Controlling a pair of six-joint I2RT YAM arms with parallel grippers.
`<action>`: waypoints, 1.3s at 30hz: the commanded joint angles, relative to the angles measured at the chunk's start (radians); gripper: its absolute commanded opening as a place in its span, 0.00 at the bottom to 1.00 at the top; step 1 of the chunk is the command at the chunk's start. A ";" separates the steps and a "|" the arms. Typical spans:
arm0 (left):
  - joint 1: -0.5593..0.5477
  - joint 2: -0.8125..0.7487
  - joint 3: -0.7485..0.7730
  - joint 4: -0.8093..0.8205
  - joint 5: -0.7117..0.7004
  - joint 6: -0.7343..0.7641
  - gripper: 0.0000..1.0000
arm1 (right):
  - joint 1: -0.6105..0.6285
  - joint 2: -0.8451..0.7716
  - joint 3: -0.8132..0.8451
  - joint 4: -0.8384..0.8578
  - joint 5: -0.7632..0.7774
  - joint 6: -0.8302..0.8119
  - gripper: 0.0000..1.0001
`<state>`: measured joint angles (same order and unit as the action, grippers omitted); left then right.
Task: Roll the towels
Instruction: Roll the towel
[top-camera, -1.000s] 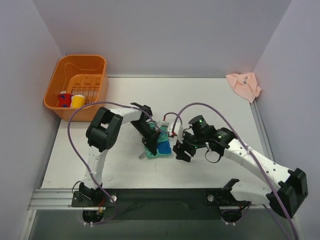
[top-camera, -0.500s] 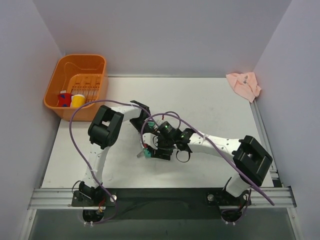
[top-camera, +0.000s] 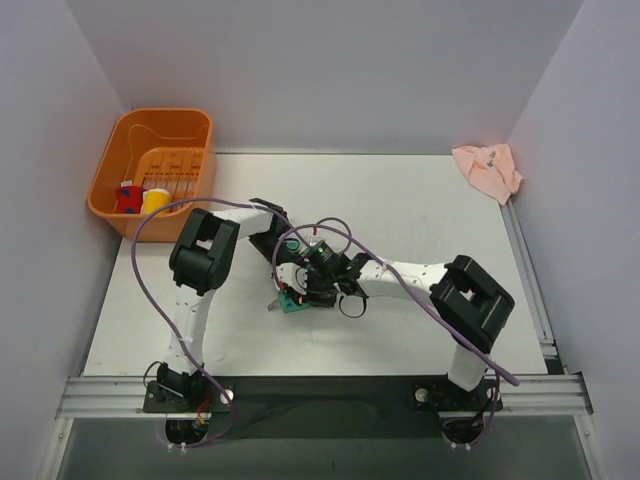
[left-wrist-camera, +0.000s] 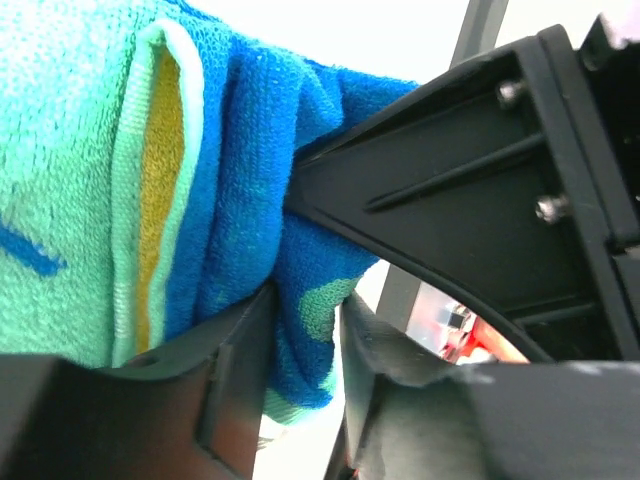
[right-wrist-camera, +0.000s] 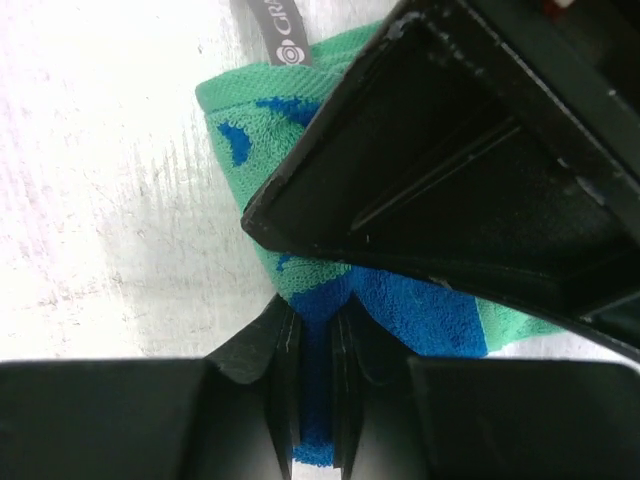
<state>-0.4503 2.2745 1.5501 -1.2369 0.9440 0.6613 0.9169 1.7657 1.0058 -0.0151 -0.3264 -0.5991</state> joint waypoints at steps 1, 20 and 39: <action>0.030 -0.019 -0.031 0.131 -0.137 0.035 0.45 | -0.012 0.017 0.043 -0.091 -0.086 0.054 0.00; 0.344 -0.205 0.209 0.310 -0.076 -0.163 0.59 | -0.176 0.201 0.261 -0.385 -0.348 0.163 0.00; 0.251 -0.894 -0.494 0.708 -0.218 0.151 0.64 | -0.302 0.515 0.504 -0.543 -0.734 0.275 0.00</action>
<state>-0.1081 1.4647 1.1862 -0.6125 0.7761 0.5823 0.6186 2.2215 1.5047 -0.5018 -1.0668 -0.3264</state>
